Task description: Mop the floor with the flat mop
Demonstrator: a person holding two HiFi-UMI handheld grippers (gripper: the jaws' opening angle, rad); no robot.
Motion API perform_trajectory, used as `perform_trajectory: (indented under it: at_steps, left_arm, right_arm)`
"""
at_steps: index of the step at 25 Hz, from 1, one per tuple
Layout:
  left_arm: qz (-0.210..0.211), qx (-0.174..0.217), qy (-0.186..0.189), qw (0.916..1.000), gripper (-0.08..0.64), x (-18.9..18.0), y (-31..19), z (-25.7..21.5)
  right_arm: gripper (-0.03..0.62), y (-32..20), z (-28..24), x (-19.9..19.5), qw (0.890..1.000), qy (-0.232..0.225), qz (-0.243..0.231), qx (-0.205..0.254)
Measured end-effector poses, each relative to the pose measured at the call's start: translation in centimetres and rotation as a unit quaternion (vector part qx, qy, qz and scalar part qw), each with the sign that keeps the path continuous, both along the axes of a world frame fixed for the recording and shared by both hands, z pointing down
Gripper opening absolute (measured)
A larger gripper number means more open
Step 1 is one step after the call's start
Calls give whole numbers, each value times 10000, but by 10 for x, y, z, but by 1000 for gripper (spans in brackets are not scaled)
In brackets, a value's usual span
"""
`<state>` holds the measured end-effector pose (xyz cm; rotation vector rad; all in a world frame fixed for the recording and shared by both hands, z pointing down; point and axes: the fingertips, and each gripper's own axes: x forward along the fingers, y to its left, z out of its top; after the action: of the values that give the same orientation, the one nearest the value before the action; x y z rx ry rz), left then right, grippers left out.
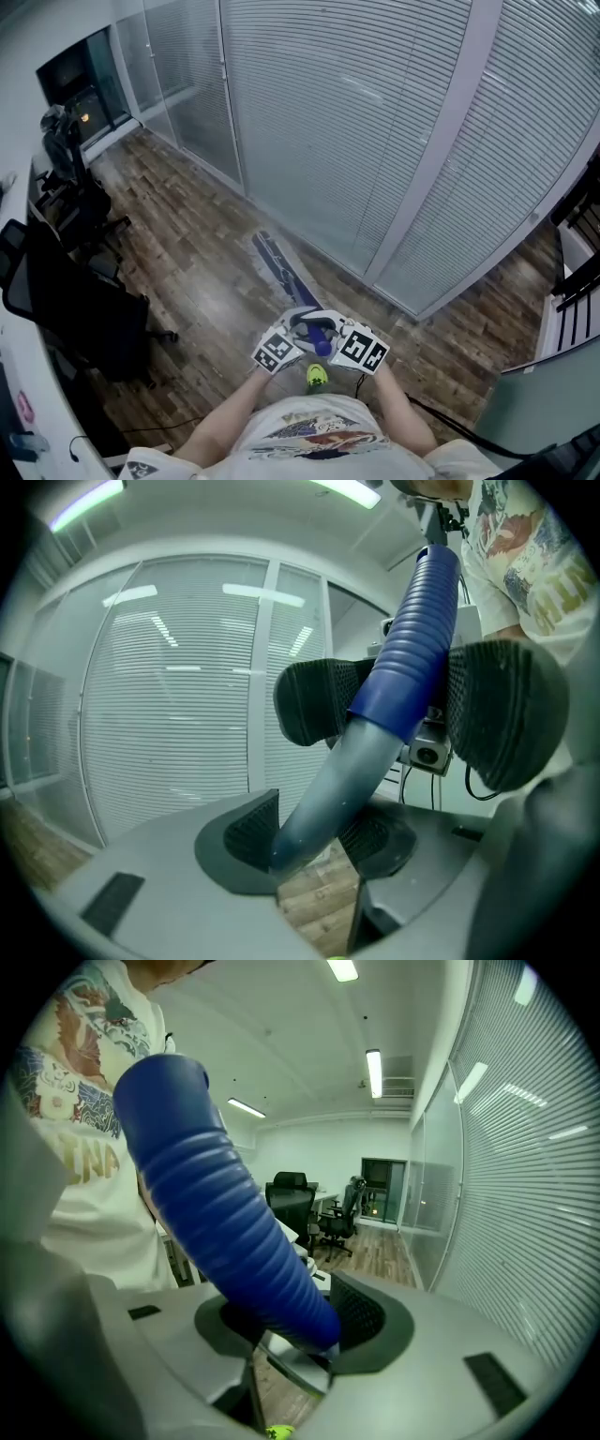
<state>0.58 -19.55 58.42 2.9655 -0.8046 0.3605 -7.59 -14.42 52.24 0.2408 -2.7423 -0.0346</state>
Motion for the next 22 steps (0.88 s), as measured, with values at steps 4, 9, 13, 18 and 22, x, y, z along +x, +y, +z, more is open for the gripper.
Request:
perform_trajectory:
  at_steps: [4,9,13,18,22]
  left_arm:
    - [173,-25,-76,9998,167,-17,51,9]
    - [284,-12,42,9996,167,-22,113,8]
    - [405,-57,-54,9991,169,-16,154,9]
    - [596,-88,-89,9981,169,-11,207,10]
    - [554,-186,-188,9981,172,-6,251,15]
  right_arm:
    - [175,49,9,-18,9998,51,173,29]
    - [175,107,9,-23,9991,-59,424,-30]
    - [176,145,9,-16,9978,-108,647,-97]
    - [179,195,10,-13,9964,-178,796,-219]
    - [182,240,14,-5,9961,-264,805,-258]
